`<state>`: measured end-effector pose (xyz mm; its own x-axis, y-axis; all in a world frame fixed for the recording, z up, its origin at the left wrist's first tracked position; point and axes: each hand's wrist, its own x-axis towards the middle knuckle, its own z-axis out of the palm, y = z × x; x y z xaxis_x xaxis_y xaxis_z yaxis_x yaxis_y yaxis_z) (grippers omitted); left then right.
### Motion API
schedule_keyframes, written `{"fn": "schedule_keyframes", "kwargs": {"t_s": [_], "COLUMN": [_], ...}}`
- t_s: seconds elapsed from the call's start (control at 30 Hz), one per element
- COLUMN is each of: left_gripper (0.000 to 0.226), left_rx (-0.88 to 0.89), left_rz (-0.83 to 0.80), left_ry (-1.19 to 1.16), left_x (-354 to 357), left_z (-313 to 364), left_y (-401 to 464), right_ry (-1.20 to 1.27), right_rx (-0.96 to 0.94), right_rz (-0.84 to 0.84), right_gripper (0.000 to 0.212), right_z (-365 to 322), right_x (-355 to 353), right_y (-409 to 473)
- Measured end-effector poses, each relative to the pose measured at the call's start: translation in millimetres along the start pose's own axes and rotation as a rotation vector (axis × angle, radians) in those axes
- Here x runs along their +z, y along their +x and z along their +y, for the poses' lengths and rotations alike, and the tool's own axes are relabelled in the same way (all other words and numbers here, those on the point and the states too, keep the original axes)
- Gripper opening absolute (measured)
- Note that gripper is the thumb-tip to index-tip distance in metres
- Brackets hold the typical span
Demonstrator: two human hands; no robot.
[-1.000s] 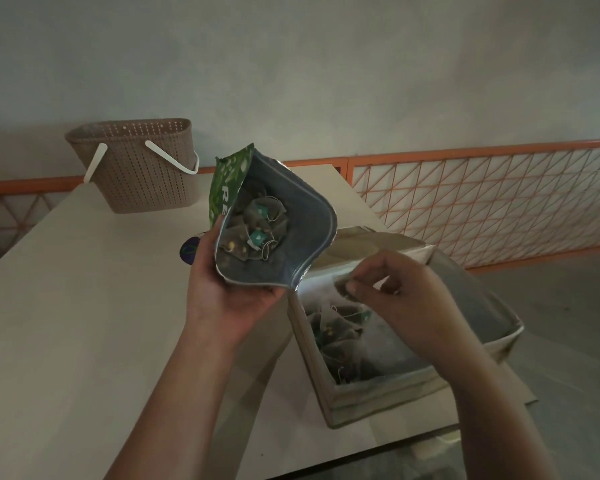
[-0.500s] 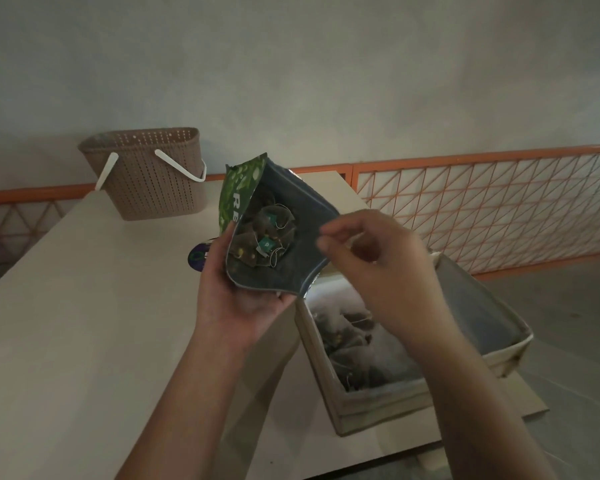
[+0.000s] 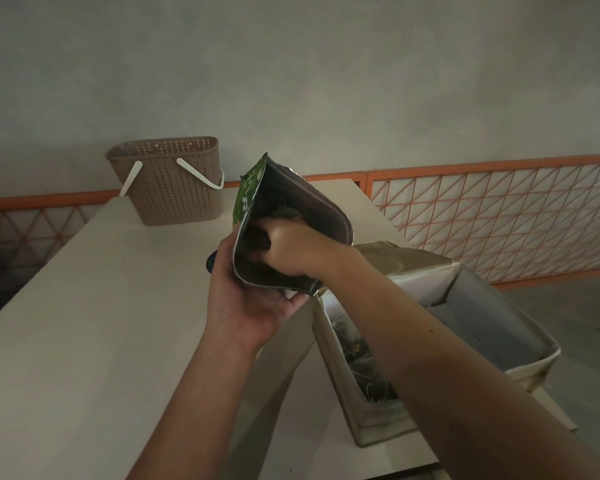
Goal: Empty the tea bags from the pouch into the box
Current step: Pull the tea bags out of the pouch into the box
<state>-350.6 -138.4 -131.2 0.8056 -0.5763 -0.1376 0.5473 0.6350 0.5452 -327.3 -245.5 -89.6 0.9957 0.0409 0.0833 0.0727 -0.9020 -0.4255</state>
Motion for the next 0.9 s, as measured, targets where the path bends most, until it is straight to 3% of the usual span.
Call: {"fn": "schedule_keyframes", "kwargs": {"t_s": [0.27, 0.5, 0.6, 0.7, 0.9], "left_gripper": [0.053, 0.052, 0.049, 0.049, 0.05], "left_rx": [-0.013, 0.006, 0.017, 0.028, 0.018], "left_rz": [-0.025, 0.0, -0.001, -0.013, 0.003], "left_ry": [-0.002, -0.005, 0.0, 0.021, 0.012], "left_x": [-3.5, -3.9, -3.3, -1.6, 1.0], "left_z": [1.9, 1.2, -0.7, -3.2, -5.0], "left_y": [1.5, 3.9, 4.0, 4.4, 9.0], "right_ry": [-0.025, 0.128, 0.196, 0.25, 0.656], "right_rx": [0.069, -0.072, -0.13, -0.159, -0.186], "right_rz": [-0.094, -0.035, 0.076, 0.289, 0.56], "right_gripper": [0.028, 0.01, 0.01, 0.02, 0.038], "right_z": [-2.9, -2.5, 1.6, 8.6, 30.5], "right_x": [2.0, -14.7, -19.8, -27.0, -38.8], "right_y": [-7.7, -44.0, -59.7, -74.2, -110.5]}}
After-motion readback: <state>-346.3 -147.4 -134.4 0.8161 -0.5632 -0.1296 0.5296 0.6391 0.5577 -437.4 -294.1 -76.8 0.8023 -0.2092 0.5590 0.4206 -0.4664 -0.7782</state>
